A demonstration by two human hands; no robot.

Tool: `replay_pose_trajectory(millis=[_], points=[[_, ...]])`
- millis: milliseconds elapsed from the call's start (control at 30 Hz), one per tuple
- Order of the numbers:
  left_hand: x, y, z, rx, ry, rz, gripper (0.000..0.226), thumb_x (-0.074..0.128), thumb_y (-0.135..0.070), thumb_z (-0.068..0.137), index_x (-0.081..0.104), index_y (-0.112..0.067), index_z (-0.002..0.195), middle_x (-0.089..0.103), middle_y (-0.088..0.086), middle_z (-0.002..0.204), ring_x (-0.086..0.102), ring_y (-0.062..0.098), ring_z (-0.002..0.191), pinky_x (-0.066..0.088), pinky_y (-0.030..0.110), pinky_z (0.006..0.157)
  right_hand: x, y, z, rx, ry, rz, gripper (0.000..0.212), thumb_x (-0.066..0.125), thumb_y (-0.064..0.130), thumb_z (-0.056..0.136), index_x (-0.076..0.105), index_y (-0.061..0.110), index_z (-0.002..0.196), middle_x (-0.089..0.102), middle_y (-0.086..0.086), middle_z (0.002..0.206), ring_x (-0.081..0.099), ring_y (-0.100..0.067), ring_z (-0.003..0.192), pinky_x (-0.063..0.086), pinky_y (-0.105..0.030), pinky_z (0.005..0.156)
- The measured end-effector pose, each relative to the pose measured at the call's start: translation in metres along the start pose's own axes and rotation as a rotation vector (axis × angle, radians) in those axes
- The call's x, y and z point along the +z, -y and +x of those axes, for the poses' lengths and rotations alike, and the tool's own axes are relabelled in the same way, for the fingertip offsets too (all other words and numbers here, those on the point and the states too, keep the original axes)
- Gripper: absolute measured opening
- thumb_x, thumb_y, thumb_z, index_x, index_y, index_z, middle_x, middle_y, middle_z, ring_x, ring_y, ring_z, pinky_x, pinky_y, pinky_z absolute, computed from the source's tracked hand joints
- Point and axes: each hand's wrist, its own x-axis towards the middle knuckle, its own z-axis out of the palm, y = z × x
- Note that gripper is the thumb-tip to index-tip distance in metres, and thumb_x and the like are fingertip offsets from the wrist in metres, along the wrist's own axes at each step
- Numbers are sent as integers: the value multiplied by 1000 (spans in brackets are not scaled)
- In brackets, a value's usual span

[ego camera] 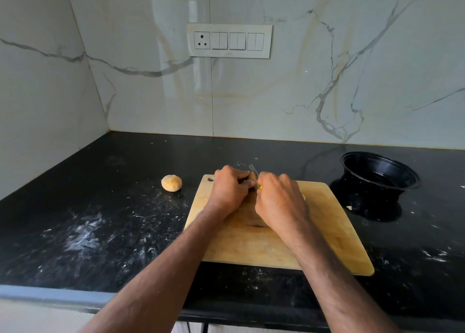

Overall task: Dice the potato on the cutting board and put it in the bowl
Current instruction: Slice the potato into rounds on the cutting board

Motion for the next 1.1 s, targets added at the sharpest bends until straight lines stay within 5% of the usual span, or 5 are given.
replay_pose_trajectory(millis=[333,500,667,900,1100], points=[[-1,-1,-1,15,-9,10,13,70,-17,95,82,-20,93,77,-6,84,69,13,82,57,33,86,10,1,3,-24,22,21,20,56,18,99,59,17,120,60,-10,106,54,-24,90,50,-35,70],[1,1,-3,54,-37,35,17,72,-14,92,80,-19,106,78,-5,103,66,6,95,44,5,87,15,-2,6,-32,91,-3,25,58,12,96,62,17,120,61,-10,109,59,-27,96,45,-33,68],[2,1,1,-14,-28,24,22,72,-17,93,77,-16,115,74,-4,116,59,21,121,46,41,109,16,-5,6,-60,84,21,28,59,13,98,63,20,125,62,-9,112,60,-25,97,43,-30,68],[-2,6,1,19,-40,1,17,71,-11,91,78,-17,78,72,-5,73,57,8,72,51,27,79,19,-21,-13,-36,-2,47,19,61,18,96,68,17,114,65,-6,102,62,-25,89,54,-35,69],[-5,7,-1,22,-50,-19,16,77,-12,88,79,-21,101,76,-10,97,68,5,93,55,24,92,22,-24,-17,45,-108,128,18,64,23,95,72,19,111,67,-2,92,58,-16,73,52,-30,59]])
